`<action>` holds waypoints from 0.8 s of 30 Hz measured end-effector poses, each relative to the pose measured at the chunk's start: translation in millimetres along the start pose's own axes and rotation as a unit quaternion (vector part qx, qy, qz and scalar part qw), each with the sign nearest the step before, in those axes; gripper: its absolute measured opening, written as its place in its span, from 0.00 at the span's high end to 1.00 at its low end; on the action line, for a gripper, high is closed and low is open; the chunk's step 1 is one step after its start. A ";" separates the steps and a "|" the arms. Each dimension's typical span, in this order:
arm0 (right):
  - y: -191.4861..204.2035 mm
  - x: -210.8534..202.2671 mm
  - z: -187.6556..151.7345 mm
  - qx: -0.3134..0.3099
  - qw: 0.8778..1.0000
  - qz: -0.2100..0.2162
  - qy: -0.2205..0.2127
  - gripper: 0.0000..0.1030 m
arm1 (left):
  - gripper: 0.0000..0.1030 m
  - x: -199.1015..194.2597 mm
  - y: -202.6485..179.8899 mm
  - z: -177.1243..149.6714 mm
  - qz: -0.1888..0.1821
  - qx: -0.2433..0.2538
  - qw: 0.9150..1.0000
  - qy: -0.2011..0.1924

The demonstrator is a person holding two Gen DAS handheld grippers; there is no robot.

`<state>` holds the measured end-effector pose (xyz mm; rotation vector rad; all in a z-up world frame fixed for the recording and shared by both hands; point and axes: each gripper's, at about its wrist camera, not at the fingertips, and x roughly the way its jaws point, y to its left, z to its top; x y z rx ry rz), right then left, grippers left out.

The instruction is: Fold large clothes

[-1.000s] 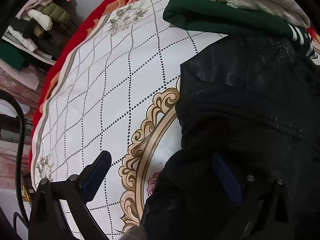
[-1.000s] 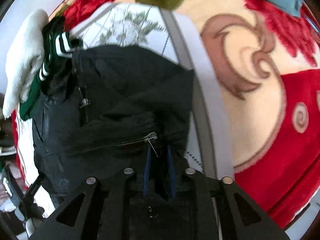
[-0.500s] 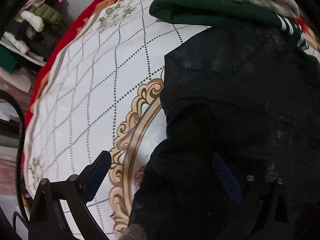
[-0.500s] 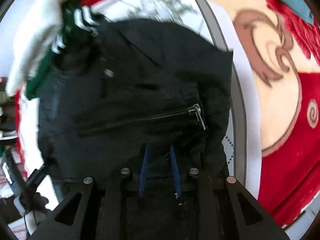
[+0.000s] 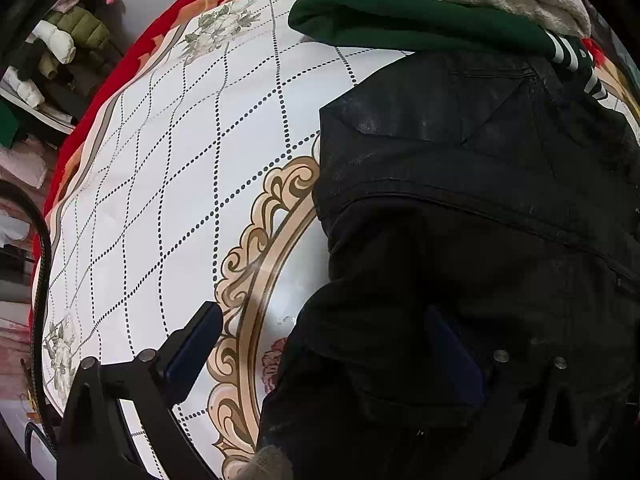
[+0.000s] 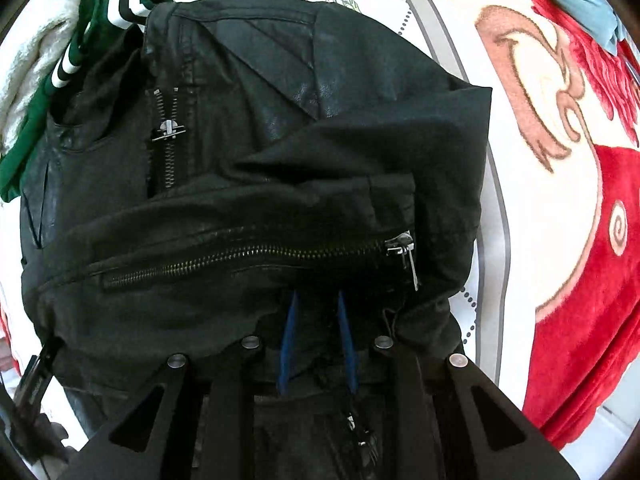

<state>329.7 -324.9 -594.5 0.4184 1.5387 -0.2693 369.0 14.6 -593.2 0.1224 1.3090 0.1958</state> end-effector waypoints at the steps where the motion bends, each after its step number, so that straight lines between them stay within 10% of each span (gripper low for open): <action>1: 1.4 0.2 0.4 0.000 1.000 0.000 0.000 0.80 | 0.00 0.1 0.5 0.4 0.000 0.000 1.000 0.000; 8: -8.9 -2.3 2.3 0.002 1.000 0.019 0.010 0.79 | 0.00 -9.0 -2.4 2.3 0.023 -0.002 1.000 0.004; 14: -40.3 -41.2 -0.3 0.002 0.991 0.131 0.001 0.48 | 0.00 -59.1 -13.5 -6.8 0.071 -0.005 0.997 -0.035; 24: -158.3 -102.2 -11.4 -0.049 0.975 0.214 0.021 0.32 | 0.00 -136.3 -106.5 -95.0 0.169 0.014 0.985 -0.041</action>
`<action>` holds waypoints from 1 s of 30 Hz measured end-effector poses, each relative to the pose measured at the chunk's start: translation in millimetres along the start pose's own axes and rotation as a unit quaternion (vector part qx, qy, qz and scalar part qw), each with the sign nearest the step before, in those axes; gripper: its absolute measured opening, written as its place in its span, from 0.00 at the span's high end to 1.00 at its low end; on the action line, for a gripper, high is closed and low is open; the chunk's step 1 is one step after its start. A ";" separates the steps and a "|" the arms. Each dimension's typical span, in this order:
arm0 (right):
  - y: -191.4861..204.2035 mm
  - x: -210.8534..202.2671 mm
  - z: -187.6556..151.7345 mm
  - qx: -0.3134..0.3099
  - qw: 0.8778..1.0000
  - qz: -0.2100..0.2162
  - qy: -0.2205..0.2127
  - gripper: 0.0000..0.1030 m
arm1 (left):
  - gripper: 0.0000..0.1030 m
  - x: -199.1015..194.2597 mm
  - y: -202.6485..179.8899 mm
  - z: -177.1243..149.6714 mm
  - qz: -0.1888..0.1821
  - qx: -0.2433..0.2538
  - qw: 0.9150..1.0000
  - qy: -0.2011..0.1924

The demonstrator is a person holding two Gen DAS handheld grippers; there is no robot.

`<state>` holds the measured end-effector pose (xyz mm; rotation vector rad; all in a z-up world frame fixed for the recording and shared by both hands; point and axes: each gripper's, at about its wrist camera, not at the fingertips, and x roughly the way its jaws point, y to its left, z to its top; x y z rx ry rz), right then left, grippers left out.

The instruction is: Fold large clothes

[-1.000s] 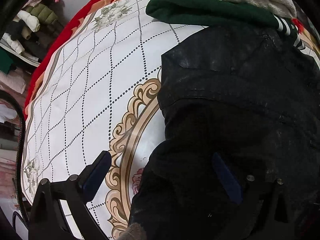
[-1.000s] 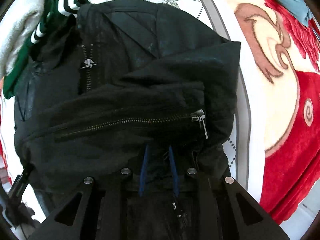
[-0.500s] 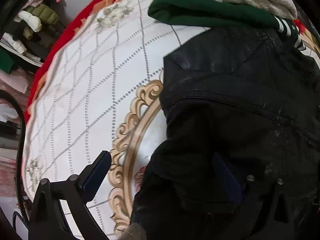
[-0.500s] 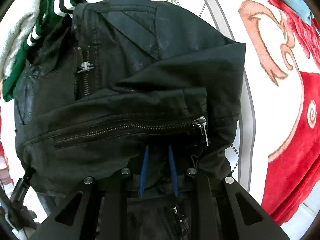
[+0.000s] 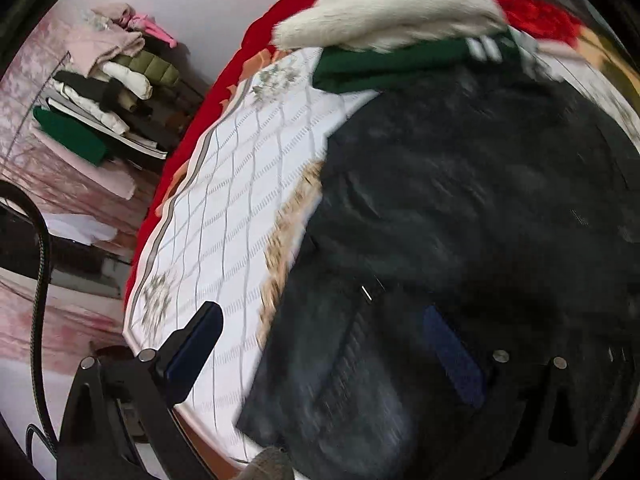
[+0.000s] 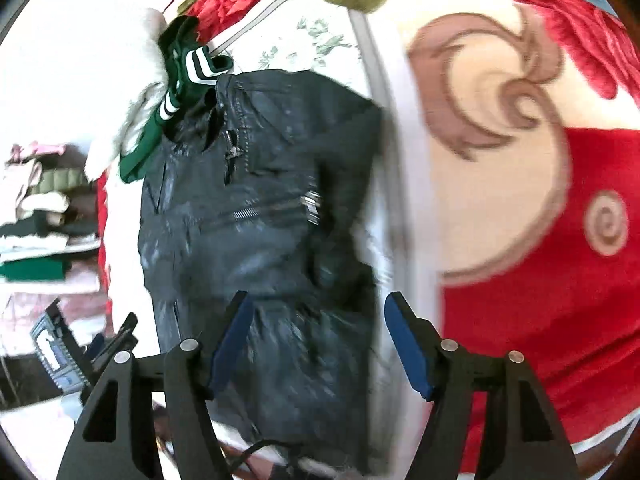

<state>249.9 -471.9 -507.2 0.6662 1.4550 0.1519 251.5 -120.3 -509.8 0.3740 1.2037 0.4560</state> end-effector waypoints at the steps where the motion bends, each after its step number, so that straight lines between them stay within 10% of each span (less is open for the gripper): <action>1: -11.9 -9.1 -5.6 -0.009 1.000 -0.001 0.002 0.31 | 0.00 -9.0 -12.8 -13.2 0.004 0.009 1.000 0.004; 13: -121.6 -61.7 -3.6 -0.043 0.999 -0.005 0.026 0.18 | 0.00 -86.9 -178.5 -128.2 0.029 0.172 0.985 0.009; 20: -139.2 -57.8 4.8 -0.031 0.999 -0.008 0.024 0.18 | 0.00 -92.7 -239.7 -168.7 0.130 0.242 0.960 -0.055; 30: -138.1 -54.0 17.4 -0.023 0.999 -0.015 0.025 0.18 | 0.00 -96.5 -242.7 -166.5 0.147 0.136 0.980 -0.001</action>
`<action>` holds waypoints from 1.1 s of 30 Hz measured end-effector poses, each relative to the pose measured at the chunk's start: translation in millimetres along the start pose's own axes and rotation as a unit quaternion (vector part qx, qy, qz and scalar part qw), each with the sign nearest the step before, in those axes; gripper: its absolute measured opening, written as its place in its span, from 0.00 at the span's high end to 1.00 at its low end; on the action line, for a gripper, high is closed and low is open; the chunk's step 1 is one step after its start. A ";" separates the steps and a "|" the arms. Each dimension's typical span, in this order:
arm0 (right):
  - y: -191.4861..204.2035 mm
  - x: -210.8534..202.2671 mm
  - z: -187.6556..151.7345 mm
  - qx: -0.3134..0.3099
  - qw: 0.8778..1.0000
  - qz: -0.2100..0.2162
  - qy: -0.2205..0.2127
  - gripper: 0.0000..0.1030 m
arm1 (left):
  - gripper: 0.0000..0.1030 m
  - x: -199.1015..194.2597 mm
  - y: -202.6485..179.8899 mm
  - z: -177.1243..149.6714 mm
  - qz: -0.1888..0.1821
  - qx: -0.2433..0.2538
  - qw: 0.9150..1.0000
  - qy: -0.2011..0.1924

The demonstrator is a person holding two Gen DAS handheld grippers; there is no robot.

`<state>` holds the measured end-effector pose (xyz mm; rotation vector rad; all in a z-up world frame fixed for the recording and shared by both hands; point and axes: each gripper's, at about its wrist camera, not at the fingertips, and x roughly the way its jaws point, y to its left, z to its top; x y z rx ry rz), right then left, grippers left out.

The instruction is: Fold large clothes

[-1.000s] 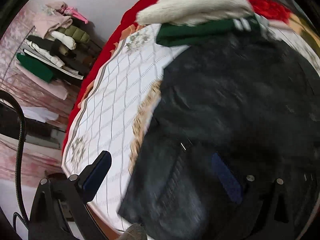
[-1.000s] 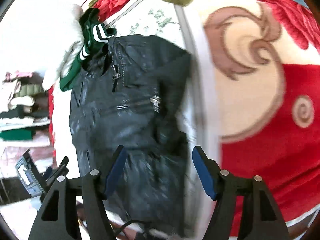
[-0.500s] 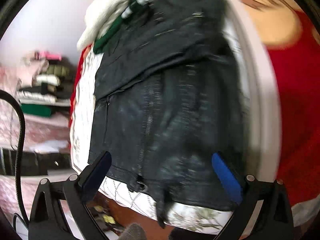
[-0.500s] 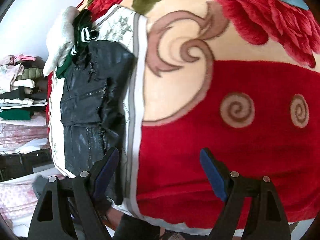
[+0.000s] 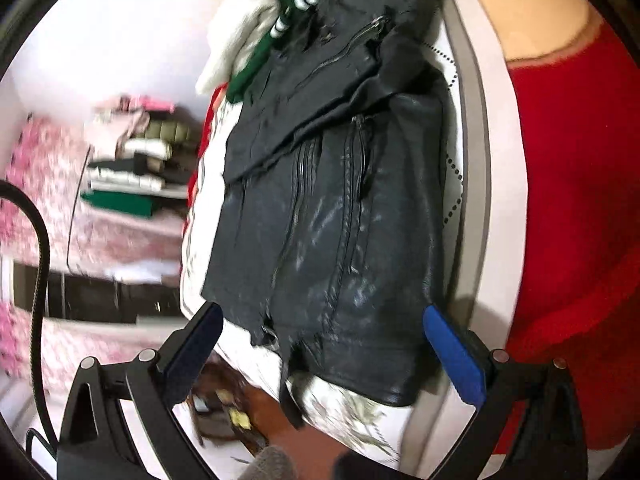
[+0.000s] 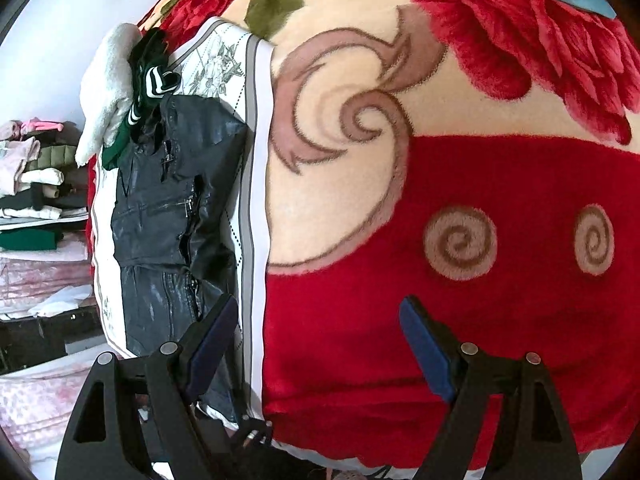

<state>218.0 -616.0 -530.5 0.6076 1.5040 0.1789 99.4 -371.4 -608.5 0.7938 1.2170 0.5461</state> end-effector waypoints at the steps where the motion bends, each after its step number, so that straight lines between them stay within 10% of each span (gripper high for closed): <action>1: -0.4 0.8 1.1 0.002 1.000 0.000 0.001 0.18 | 0.00 2.3 -5.2 -0.3 -0.002 -0.004 1.000 0.007; 15: 16.5 23.4 19.5 -0.009 1.000 0.020 -0.001 0.18 | 0.01 59.0 12.8 16.8 -0.012 -0.123 0.989 0.082; 17: 23.7 37.8 28.9 -0.019 0.999 0.039 0.001 0.18 | 0.23 61.2 21.0 13.5 -0.036 -0.144 0.985 0.084; 19: 33.7 56.6 39.9 -0.032 0.997 0.066 0.009 0.18 | 0.68 62.0 28.9 10.4 -0.094 -0.164 0.979 0.078; 21: 47.7 78.5 51.3 -0.039 0.993 0.108 0.020 0.18 | 0.82 60.5 34.6 8.8 -0.129 -0.171 0.974 0.072; 31: 95.7 176.9 81.5 0.016 0.965 0.245 0.087 0.19 | 0.91 52.3 73.1 5.5 -0.178 -0.209 0.960 0.053; 33: 104.9 183.2 83.9 0.029 0.966 0.244 0.075 0.60 | 0.91 53.9 81.6 6.1 -0.188 -0.208 0.959 0.051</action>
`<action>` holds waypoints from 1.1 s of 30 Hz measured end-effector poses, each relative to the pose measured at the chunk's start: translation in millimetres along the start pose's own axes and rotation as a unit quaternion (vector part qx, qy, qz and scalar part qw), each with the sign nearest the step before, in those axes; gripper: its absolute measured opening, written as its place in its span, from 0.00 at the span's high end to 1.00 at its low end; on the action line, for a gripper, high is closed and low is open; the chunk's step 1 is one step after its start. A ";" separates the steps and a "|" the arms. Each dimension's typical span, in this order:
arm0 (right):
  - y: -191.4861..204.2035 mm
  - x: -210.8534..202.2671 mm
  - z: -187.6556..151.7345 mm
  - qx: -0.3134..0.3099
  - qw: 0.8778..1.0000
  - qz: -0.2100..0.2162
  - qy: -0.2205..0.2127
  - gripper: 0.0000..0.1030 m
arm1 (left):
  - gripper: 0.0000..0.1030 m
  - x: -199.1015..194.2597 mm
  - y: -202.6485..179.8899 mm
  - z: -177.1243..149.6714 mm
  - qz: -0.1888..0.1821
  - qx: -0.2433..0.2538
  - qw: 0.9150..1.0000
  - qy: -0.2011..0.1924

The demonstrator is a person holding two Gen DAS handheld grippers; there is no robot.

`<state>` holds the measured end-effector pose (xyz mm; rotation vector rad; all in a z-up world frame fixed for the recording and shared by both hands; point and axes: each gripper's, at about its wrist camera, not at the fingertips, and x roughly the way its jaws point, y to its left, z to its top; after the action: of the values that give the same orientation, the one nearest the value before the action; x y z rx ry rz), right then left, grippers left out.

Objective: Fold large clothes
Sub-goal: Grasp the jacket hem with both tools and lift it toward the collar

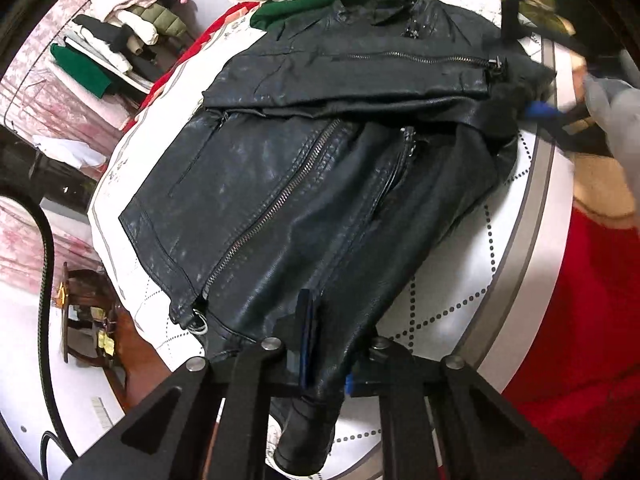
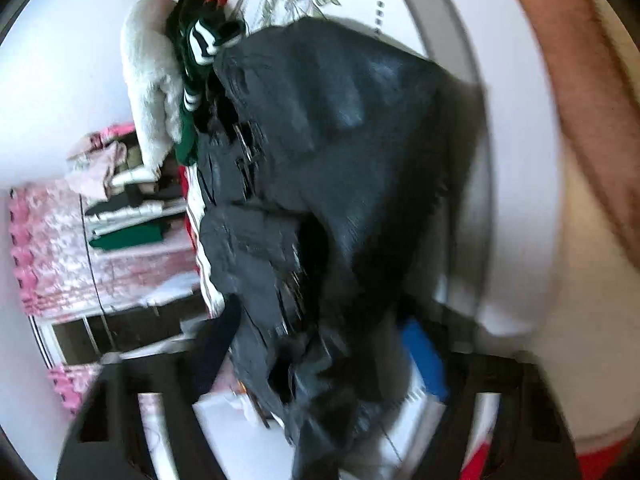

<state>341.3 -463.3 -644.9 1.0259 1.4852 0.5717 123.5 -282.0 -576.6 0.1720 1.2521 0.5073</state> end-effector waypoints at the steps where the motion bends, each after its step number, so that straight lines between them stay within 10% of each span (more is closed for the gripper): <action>1: 3.8 4.5 1.2 0.007 1.000 -0.023 -0.002 0.63 | 0.91 -1.1 1.9 0.0 -0.006 -0.001 1.000 0.001; 17: 223.5 14.2 -44.2 -0.119 0.984 -0.118 -0.053 0.78 | 0.91 -23.9 151.2 57.4 -0.160 -0.073 0.984 0.034; 29: 337.9 209.3 -45.9 -0.160 0.960 -0.229 -0.032 0.78 | 0.84 113.8 305.3 124.1 -0.224 -0.149 0.958 0.095; 33: 339.1 271.9 -33.2 -0.150 0.947 -0.285 -0.025 0.70 | 0.63 167.7 335.2 138.4 -0.237 -0.167 0.949 0.127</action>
<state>421.1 -59.3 -502.0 0.3421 1.5036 0.3326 198.8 109.1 -544.8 -0.4868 1.3806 0.3179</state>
